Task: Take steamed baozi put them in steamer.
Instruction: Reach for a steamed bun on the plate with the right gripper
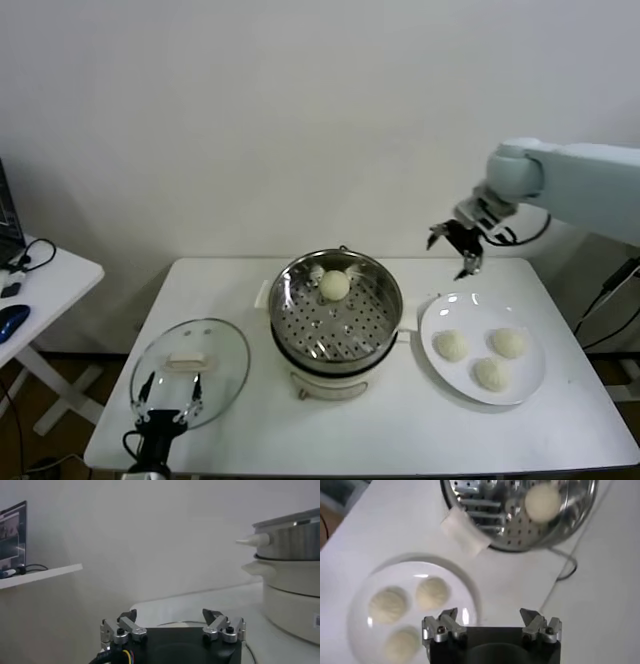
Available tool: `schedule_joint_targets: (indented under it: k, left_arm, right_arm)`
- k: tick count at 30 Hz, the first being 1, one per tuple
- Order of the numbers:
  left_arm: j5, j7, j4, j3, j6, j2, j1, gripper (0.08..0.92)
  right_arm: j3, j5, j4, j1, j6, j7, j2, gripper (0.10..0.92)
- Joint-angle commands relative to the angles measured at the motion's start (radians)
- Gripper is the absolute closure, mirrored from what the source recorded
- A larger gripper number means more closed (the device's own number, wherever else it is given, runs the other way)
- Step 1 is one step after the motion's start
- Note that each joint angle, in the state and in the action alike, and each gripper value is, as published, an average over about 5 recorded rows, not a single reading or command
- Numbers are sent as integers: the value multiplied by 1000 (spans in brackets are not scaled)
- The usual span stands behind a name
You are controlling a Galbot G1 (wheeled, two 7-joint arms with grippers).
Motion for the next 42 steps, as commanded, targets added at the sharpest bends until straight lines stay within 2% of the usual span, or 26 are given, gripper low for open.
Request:
schedule_joint_targets:
  k: [1, 19, 28, 42]
  left_arm:
    - [3, 1, 7, -1, 2, 1, -2, 177]
    - [32, 1, 24, -11, -17, -7, 17, 177]
    - [43, 0, 41, -12, -29, -4, 14, 177]
    - [55, -2, 45, -12, -36, -6, 11, 177]
  right_arm:
    - [16, 59, 59, -158, -255, 73, -157, 203]
    - [270, -37, -64, -508, -285, 112, -32, 203]
    - [325, -77, -129, -559, -266, 131, 0, 203]
    - [352, -109, -148, -584, -261, 133, 15, 221]
